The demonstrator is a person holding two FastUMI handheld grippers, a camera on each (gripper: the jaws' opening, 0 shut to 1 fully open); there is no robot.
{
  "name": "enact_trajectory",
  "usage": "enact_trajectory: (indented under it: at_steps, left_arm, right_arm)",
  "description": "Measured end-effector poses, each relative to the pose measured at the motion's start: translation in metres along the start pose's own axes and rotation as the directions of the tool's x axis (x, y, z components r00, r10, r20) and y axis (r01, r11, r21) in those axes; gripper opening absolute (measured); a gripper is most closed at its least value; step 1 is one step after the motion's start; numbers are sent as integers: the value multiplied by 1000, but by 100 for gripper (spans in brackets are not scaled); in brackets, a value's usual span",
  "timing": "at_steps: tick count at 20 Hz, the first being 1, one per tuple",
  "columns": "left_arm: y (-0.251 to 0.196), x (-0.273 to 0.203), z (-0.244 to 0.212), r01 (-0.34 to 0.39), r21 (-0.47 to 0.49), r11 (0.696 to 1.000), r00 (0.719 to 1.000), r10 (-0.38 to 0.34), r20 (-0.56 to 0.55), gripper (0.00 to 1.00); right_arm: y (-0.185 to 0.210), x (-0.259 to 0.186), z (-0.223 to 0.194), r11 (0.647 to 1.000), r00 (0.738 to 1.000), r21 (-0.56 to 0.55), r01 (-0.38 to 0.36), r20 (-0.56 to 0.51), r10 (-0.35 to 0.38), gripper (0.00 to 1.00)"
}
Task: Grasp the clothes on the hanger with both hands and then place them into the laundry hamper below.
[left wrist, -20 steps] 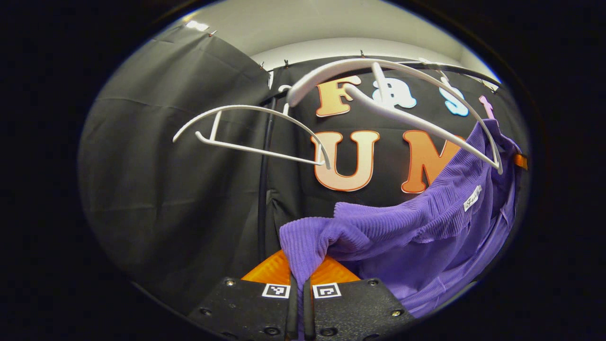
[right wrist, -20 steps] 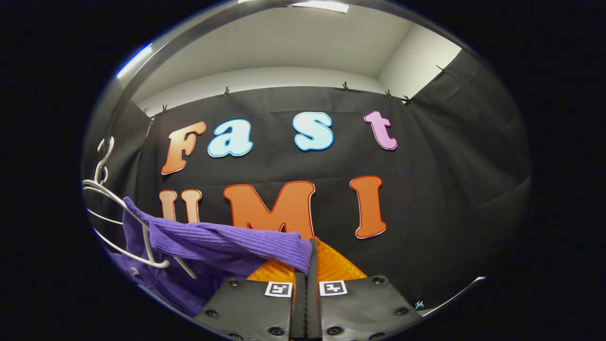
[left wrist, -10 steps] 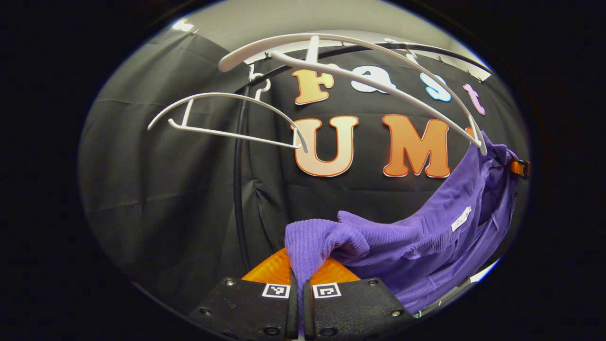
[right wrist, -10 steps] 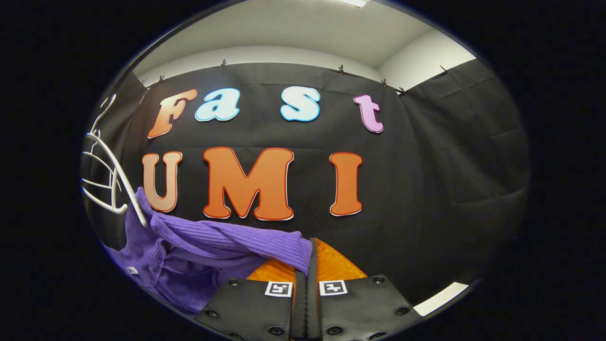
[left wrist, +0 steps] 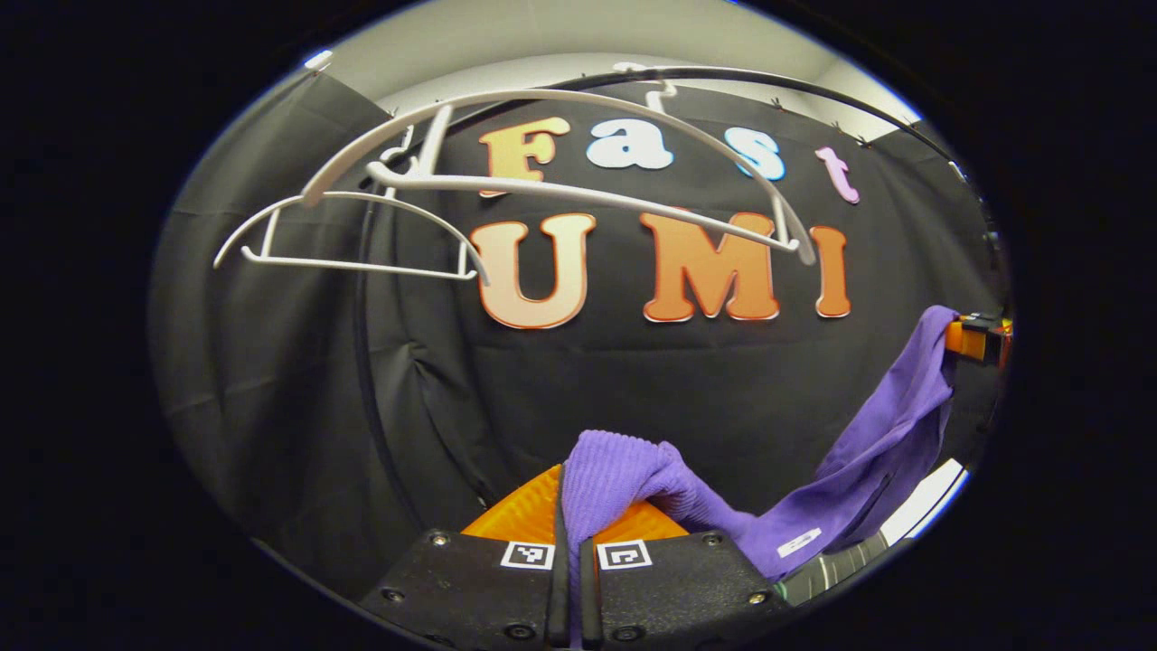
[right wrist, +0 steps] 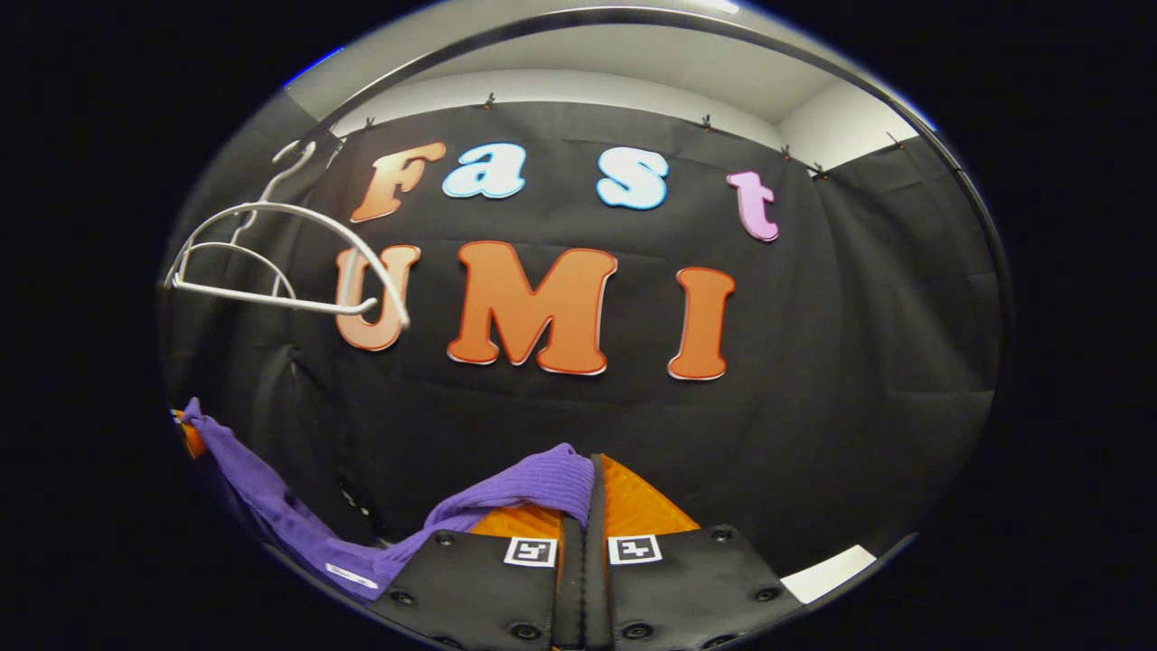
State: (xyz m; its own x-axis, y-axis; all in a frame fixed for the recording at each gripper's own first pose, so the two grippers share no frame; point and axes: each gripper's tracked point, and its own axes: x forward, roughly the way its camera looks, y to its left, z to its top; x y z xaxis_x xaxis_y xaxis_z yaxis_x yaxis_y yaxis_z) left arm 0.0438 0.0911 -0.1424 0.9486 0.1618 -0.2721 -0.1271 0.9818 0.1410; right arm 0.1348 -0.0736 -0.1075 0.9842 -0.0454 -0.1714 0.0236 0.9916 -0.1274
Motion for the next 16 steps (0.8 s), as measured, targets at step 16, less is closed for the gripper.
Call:
enact_trajectory:
  at_steps: [16]
  left_arm:
    - [-151, -23, -178, 222, -322, 920, 779, -366, -510, 5]
  right_arm:
    - [87, -59, -215, 966, 824, 244, -87, -528, 208, 8]
